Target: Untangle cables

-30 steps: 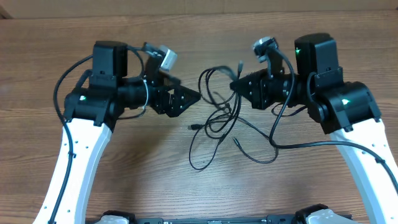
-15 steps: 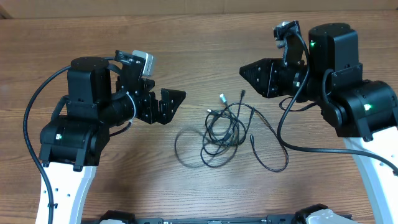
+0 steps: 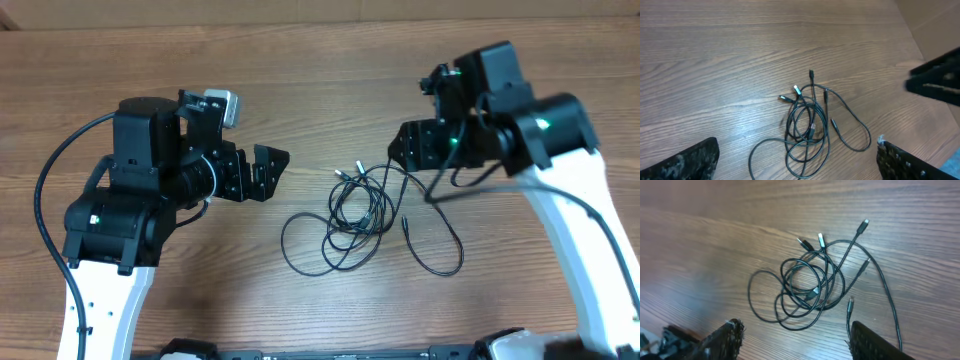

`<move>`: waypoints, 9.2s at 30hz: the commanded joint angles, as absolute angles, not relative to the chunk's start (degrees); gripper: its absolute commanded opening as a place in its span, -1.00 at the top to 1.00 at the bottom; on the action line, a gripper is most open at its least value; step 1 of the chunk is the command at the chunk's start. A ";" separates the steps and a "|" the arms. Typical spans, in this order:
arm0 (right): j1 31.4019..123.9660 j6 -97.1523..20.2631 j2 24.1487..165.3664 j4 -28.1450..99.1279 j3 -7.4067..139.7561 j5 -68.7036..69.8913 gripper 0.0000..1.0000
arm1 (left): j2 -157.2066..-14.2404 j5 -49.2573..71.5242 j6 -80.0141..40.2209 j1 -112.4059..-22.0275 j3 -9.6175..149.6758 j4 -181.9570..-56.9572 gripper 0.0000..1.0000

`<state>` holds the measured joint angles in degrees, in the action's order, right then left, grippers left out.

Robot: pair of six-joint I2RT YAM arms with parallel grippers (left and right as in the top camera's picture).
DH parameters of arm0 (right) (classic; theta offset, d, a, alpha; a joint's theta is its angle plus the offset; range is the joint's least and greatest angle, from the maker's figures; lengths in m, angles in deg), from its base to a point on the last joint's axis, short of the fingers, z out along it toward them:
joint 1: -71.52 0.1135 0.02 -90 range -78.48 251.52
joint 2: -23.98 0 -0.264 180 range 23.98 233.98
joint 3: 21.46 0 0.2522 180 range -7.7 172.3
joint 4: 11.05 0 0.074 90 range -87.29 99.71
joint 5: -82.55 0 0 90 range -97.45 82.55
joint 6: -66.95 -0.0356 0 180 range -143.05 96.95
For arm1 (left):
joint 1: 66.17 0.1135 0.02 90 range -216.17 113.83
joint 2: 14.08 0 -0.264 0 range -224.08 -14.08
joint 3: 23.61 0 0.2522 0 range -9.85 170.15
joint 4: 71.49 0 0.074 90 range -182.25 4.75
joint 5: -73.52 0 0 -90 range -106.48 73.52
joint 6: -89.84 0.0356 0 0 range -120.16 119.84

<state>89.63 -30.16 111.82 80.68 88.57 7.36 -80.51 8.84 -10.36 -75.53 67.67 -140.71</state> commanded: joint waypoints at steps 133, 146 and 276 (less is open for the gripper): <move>41.94 -15.23 113.70 93.53 124.70 39.31 0.92 | -95.31 20.95 2.08 -104.71 82.20 -96.10 0.92; 58.74 4.79 113.70 99.74 124.52 50.59 0.86 | -95.70 15.92 -7.10 -104.80 82.20 -81.48 0.92; 88.89 -16.94 134.77 89.75 93.24 8.65 -0.69 | -97.23 -15.03 -18.18 -74.44 82.12 -154.26 -1.00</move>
<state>88.14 -15.65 135.42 91.65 96.24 8.69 -97.47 -15.05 -17.83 -74.64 82.01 -154.24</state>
